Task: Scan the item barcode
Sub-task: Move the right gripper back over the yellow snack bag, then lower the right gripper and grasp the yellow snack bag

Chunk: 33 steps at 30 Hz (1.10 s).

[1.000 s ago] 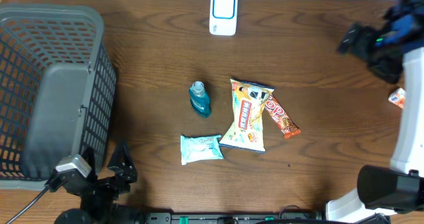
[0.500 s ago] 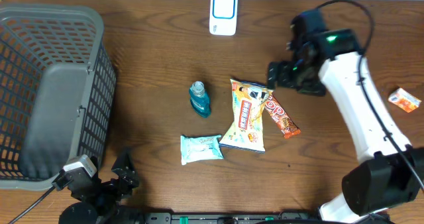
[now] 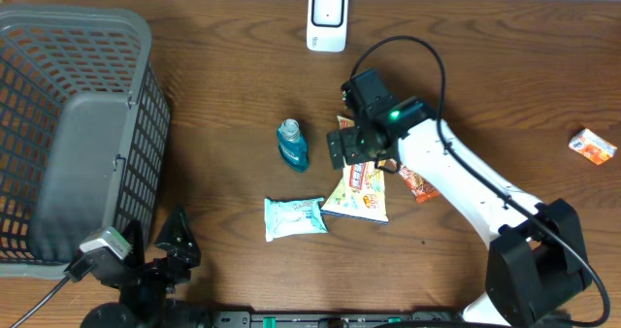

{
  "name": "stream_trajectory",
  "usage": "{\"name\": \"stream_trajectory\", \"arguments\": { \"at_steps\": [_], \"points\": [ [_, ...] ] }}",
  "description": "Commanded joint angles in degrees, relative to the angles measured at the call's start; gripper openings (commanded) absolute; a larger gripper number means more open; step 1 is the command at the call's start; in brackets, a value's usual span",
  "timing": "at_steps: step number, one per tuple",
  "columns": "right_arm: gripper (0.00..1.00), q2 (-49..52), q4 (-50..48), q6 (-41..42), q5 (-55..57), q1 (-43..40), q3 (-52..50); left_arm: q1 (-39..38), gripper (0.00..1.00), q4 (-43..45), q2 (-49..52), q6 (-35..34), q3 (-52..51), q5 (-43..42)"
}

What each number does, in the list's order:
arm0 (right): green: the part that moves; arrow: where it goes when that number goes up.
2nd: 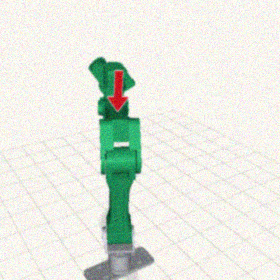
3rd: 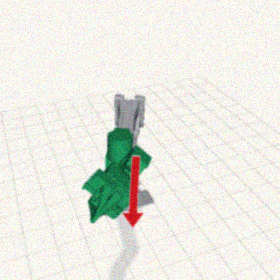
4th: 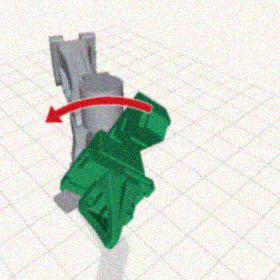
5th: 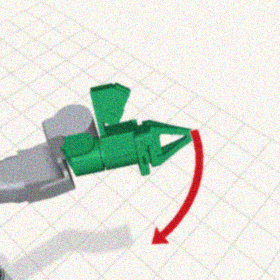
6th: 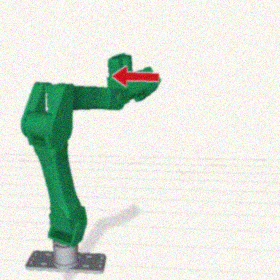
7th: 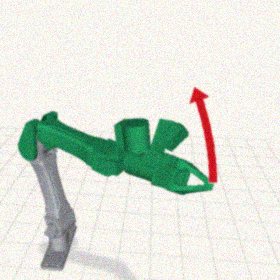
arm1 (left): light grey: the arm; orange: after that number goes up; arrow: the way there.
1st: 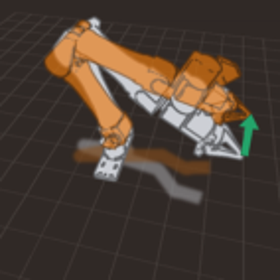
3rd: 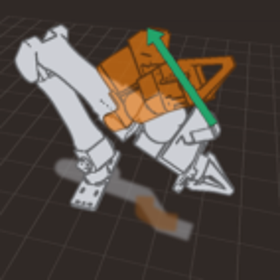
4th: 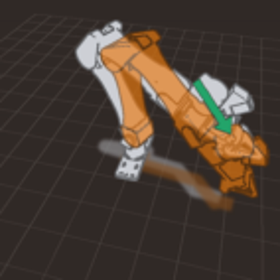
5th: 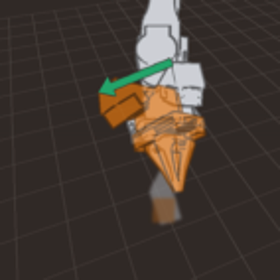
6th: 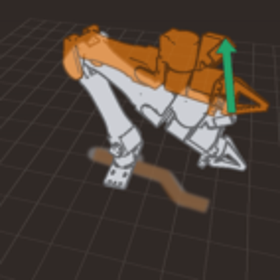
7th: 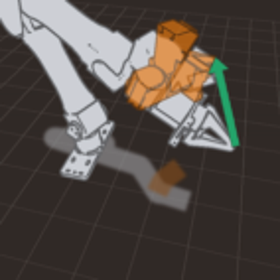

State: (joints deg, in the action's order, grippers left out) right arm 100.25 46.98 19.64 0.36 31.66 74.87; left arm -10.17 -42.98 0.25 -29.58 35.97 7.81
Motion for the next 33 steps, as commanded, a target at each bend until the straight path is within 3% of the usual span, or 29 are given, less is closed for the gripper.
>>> {"name": "stream_trajectory", "arguments": {
  "at_steps": [1, 4, 7, 12, 15, 16, 21, 24, 27, 29, 33],
  "points": [
    [0.99, -0.48, -3.02, -1.01, 2.73, 1.33, -1.66, 0.24, 0.86, 2.08, -0.07, 2.29, 0.09, -1.18],
    [0.99, -0.48, -5.77, -1.03, 2.75, 2.12, -3.37, 0.24, 0.86, 3.93, -0.07, 10.58, 0.09, -7.26],
    [0.99, -0.48, -8.68, -1.01, 2.75, 2.75, -5.62, 0.24, 0.86, 6.08, -0.07, 14.25, -0.42, -12.72],
    [0.98, -0.44, -13.03, 1.33, 2.99, 4.37, -10.19, 0.24, 0.86, 6.21, -0.07, 15.19, -2.45, -13.88],
    [0.91, -0.44, -13.14, 3.5, 5.92, 5.81, -11.54, 0.24, 0.86, 6.21, -0.09, 15.17, -3.78, -13.86],
    [0.88, -0.44, -13.11, 4.07, 7.78, 6.43, -11.74, 0.24, 0.86, 6.19, -0.07, 15.17, -4.22, -13.86],
    [0.47, -0.44, -10.4, 8.39, 16.15, 9.31, -11.85, 0.24, 0.86, 6.14, -0.07, 15.15, -6.03, -13.86],
    [0.37, -0.07, -8.11, 13.86, 19.28, 10.05, -12.02, 0.24, 0.86, 5.75, -0.07, 15.17, -6.47, -13.81],
    [0.37, 0.44, -7.02, 17.03, 20.81, 10.01, -12.79, 0.24, 0.86, 5.51, -0.07, 15.17, -6.49, -13.84],
    [0.48, 0.5, -7.15, 17.7, 21.05, 10.01, -13.75, 0.24, 0.86, 5.49, -0.07, 15.17, -6.49, -13.81],
    [0.46, 0.59, -7.78, 18.21, 22.6, 10.01, -15.82, 0.24, 0.86, 4.59, -0.07, 15.17, -6.49, -13.84]
  ]
}}
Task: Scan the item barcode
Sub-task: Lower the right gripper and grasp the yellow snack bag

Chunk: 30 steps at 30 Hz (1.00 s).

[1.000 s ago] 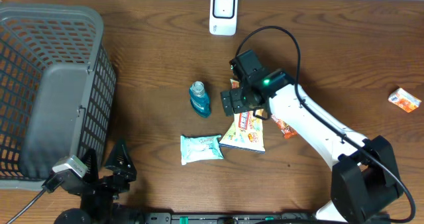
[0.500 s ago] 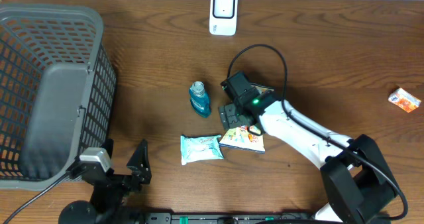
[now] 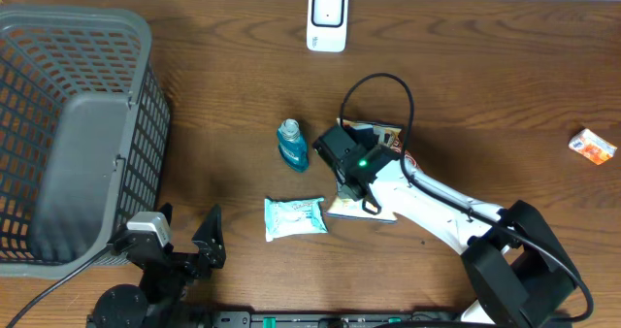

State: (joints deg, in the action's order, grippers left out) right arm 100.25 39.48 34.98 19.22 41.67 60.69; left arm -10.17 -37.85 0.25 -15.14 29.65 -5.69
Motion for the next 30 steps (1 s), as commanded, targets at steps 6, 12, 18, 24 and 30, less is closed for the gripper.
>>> {"name": "stream_trajectory", "arguments": {
  "at_steps": [6, 12, 18, 24, 30],
  "points": [
    [0.06, 0.59, -0.7, 3.61, 4.87, 0.0, -2.4, 0.24, 0.86, -4.63, -0.07, 0.72, -0.17, -0.33],
    [0.01, 0.46, 0.96, 3.56, 3.56, -1.18, -2.16, 0.24, 0.86, -6.29, -0.07, 0.72, -0.17, -0.33],
    [0.01, -3.67, 3.02, 0.5, -6.95, -6.71, -1.68, 0.24, 0.86, -7.72, -0.07, 0.72, -0.17, -0.33],
    [0.01, -9.2, 2.32, -15.04, -31.01, -15.67, -1.68, 0.24, 0.86, -12.11, -0.07, 0.72, -0.17, -0.33],
    [0.01, -9.6, 6.99, -29.31, -34.47, -22.64, -1.7, 0.24, 0.86, -17.38, -0.07, 0.72, -0.17, -0.31]
  ]
}}
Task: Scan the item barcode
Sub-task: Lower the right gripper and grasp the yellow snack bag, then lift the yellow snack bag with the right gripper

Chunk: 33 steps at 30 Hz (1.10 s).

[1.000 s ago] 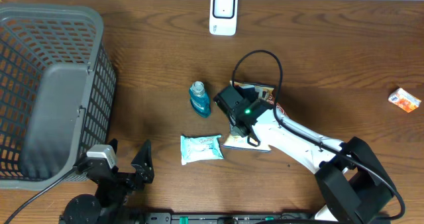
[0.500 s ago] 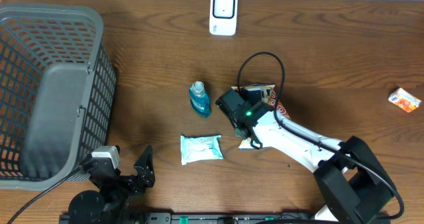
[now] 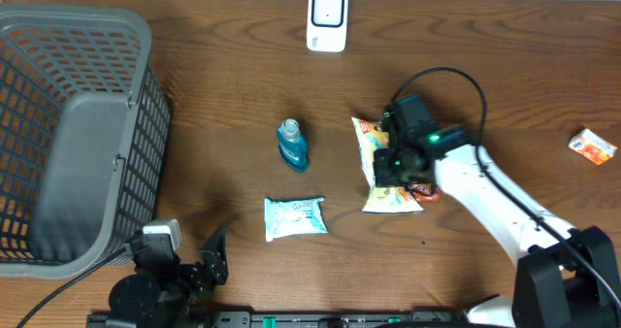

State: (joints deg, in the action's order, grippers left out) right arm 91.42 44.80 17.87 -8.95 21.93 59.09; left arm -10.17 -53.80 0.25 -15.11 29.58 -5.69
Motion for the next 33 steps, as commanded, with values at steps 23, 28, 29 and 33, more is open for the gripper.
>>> {"name": "stream_trajectory", "arguments": {
  "at_steps": [23, 28, 29, 33],
  "points": [
    [0.06, 2.08, 2.38, -24.85, -21.59, -13.03, 0.35, 0.24, 0.86, -4.42, -0.07, 0.7, -0.11, -0.31],
    [0.01, -0.02, 2.62, -22.6, -23.98, -12.11, 0.48, 0.24, 0.86, -4.42, -0.07, 0.7, -0.11, -0.31],
    [0.01, -0.39, 2.69, -22.6, -24.65, -11.85, 0.48, 0.24, 0.86, -4.42, -0.07, 0.7, -0.11, -0.31],
    [0.01, -1.97, 2.16, -22.6, -24.48, -9.75, 0.48, 0.24, 0.86, -4.42, -0.07, 0.7, -0.11, -0.31]
  ]
}}
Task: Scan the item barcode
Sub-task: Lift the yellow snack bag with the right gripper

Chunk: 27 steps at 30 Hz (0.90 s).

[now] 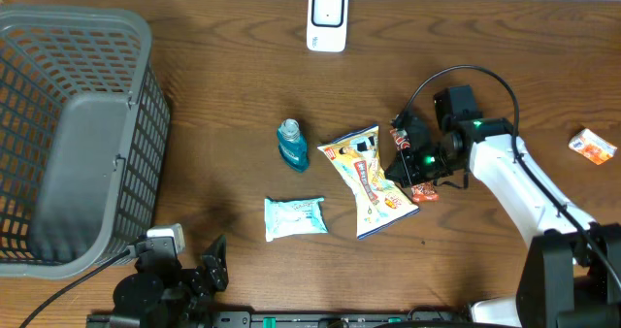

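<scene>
A yellow and white snack bag (364, 178) shows its printed face upward at the middle of the table and looks raised off the wood. My right gripper (401, 159) is shut on the bag's right edge, with the white arm reaching in from the right. The white barcode scanner (327, 19) stands at the table's far edge, well beyond the bag. My left gripper (209, 266) sits low at the near left edge, away from every item. Its fingers are too dark to tell apart.
A blue bottle (292, 144) lies left of the bag and a white-blue packet (295, 216) lies nearer the front. A red-orange packet (420, 189) pokes out under the right gripper. A small orange box (592, 146) is at far right. A grey basket (73, 134) fills the left side.
The right gripper has shifted a little right and turned the snack bag. The bag was edge-on then; now its printed face is up and spread wide. The left arm barely moved.
First the right gripper hovered over the snack bag lying flat by the other packets. Then it was down on the bag. Later it held the bag edge-on, further right. Now the bag faces up in its grip. The left arm has drawn back toward the near edge.
</scene>
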{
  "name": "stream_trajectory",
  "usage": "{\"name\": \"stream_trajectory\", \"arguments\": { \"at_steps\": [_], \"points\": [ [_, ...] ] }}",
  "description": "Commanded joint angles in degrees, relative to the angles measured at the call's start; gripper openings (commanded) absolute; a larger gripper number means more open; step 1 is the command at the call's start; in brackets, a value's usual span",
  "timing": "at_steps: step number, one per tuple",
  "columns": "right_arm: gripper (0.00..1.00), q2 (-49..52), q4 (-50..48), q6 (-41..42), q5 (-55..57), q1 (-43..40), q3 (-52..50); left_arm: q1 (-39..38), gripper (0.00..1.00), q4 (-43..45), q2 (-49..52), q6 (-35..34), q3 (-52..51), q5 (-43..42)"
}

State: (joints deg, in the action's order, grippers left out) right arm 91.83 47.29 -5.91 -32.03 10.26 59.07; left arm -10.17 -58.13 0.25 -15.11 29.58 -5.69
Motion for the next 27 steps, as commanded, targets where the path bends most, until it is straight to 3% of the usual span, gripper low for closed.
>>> {"name": "stream_trajectory", "arguments": {
  "at_steps": [1, 7, 12, 17, 27],
  "points": [
    [0.01, -2.38, -0.59, 1.18, -1.22, 2.47, 0.5, 0.24, 0.86, -0.09, -0.07, 0.7, -0.11, -0.31],
    [0.01, -2.34, -5.49, 3.34, 0.22, 6.75, 0.48, 0.24, 0.86, -0.09, -0.07, 0.7, -0.11, -0.31],
    [0.01, -2.29, -11.3, 11.85, 12.98, 10.6, 0.5, 0.24, 0.86, -0.09, -0.07, 0.7, -0.11, -0.31],
    [0.01, -0.83, -13.73, 12.79, 16.94, 14.38, 0.48, 0.24, 0.86, -0.09, -0.07, 0.7, -0.11, -0.31],
    [0.01, 16.68, -14.21, 25.99, 28.46, 18.88, 0.33, 0.24, 0.86, -0.09, -0.07, 0.7, -0.11, -0.31]
  ]
}}
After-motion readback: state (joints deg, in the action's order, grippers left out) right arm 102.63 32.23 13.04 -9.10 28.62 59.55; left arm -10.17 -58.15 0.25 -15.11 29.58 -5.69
